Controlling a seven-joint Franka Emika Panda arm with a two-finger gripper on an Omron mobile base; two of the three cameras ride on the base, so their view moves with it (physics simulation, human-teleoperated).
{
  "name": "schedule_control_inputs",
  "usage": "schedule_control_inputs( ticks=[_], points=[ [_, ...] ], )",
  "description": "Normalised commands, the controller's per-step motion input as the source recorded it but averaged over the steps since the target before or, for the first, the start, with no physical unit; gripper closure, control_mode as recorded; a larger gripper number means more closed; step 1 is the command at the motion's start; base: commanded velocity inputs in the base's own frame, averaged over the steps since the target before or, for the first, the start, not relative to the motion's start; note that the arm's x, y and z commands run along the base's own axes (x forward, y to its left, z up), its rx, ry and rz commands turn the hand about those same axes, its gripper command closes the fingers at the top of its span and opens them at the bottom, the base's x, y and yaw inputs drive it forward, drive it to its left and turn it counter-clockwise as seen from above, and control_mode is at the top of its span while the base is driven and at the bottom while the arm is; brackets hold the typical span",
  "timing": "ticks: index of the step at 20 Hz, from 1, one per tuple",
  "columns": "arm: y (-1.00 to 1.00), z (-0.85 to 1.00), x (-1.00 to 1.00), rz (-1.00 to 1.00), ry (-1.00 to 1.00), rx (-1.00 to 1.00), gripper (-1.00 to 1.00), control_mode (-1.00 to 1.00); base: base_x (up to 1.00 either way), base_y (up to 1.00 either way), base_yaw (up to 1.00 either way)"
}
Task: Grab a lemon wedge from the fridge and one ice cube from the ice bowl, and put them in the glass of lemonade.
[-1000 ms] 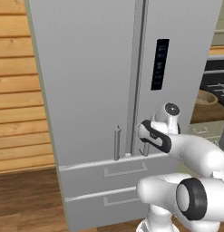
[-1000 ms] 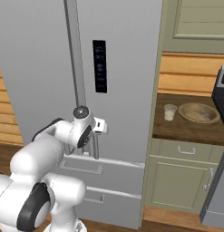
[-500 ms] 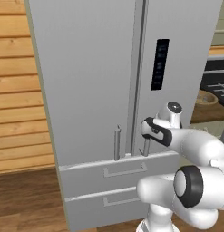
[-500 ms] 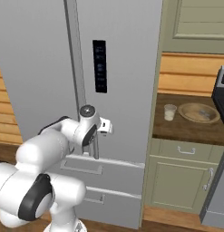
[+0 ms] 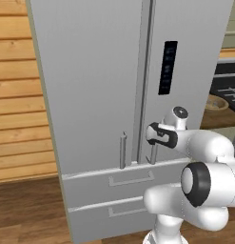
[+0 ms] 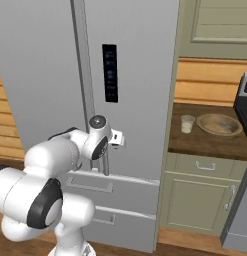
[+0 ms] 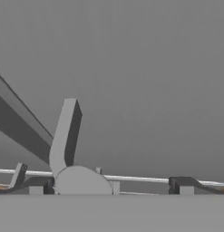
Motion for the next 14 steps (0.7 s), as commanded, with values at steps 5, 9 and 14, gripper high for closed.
schedule_control_inputs(
  ticks=[5,9,14],
  points=[
    [0.0,-0.11,0.12,0.0,0.0,0.0,-1.0,-1.0,0.0,0.0,0.0],
    [0.0,-0.17,0.18,0.0,0.0,0.0,-1.0,-1.0,0.0,0.0,0.0],
    [0.01,-0.09,0.14,0.0,0.0,0.0,1.0,-1.0,0.0,0.0,0.0]
  ],
)
